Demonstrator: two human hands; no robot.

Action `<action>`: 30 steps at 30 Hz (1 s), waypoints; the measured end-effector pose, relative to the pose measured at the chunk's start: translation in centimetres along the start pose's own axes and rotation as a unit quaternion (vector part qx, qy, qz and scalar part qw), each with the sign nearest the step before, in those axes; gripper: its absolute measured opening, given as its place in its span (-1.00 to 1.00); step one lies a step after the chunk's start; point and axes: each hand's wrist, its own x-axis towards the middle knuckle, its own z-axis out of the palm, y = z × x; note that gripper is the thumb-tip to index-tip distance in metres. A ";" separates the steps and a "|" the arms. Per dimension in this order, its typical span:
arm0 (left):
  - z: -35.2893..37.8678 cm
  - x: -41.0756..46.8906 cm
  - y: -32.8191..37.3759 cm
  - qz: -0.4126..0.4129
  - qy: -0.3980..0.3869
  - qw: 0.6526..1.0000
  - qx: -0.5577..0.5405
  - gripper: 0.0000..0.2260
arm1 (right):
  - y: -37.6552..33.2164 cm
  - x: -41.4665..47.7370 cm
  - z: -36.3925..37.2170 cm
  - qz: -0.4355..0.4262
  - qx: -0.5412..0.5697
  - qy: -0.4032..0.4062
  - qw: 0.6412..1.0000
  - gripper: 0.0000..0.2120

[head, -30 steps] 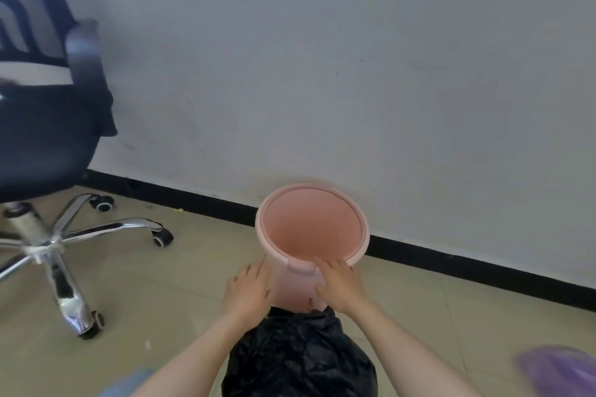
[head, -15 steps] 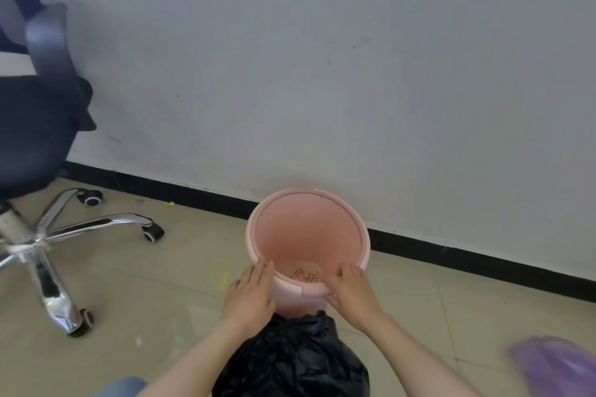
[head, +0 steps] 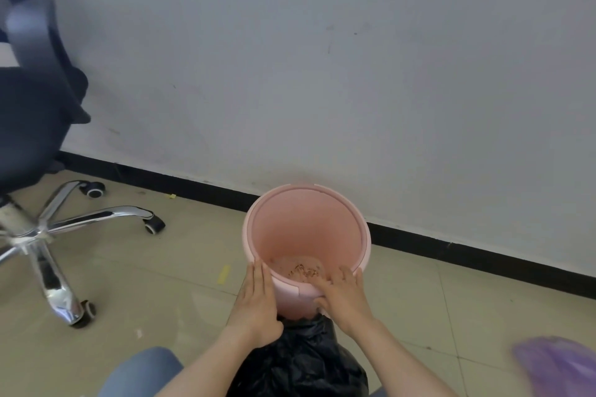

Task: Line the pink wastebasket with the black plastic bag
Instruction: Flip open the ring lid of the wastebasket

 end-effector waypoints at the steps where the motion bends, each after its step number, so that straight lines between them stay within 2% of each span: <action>1: 0.0 0.0 0.0 -0.001 -0.002 1.000 -0.005 -0.17 | -0.1 0.0 -0.2 -0.005 0.007 -0.001 1.000 -0.63; 4: -0.1 0.2 0.0 0.000 -0.001 1.000 -0.017 -0.18 | 0.2 0.2 -0.2 -0.031 0.015 0.007 0.999 -0.60; 8: 0.5 0.4 -0.3 0.000 0.016 1.000 -0.019 -0.18 | 0.3 0.2 -1.1 -0.035 0.032 0.018 0.999 -0.67; 13: 0.8 0.2 -1.1 0.015 0.033 0.999 0.005 -0.22 | -0.1 0.4 -4.6 -0.017 0.064 -0.005 0.998 -0.49; 16: 0.4 0.2 -1.5 0.021 0.031 0.999 0.033 -0.23 | -0.6 0.6 -6.7 -0.013 0.040 -0.001 0.999 -0.64; 18: 0.0 0.2 -1.6 0.022 0.019 0.998 0.053 -0.24 | -1.2 0.6 -8.2 -0.024 0.030 0.009 0.999 -0.65; 22: -1.0 0.1 -1.6 0.022 0.002 0.996 0.091 -0.26 | -1.7 1.6 -11.2 -0.037 0.078 -0.001 0.996 -0.63; 25: -1.6 -0.1 -1.4 0.017 -0.019 0.993 0.117 -0.28 | -1.2 2.2 -13.5 -0.057 0.142 0.044 0.987 -0.54; 30: -2.2 0.0 -1.5 0.017 -0.040 0.989 0.143 -0.30 | -0.4 3.6 -16.1 -0.054 0.172 0.111 0.977 -0.64</action>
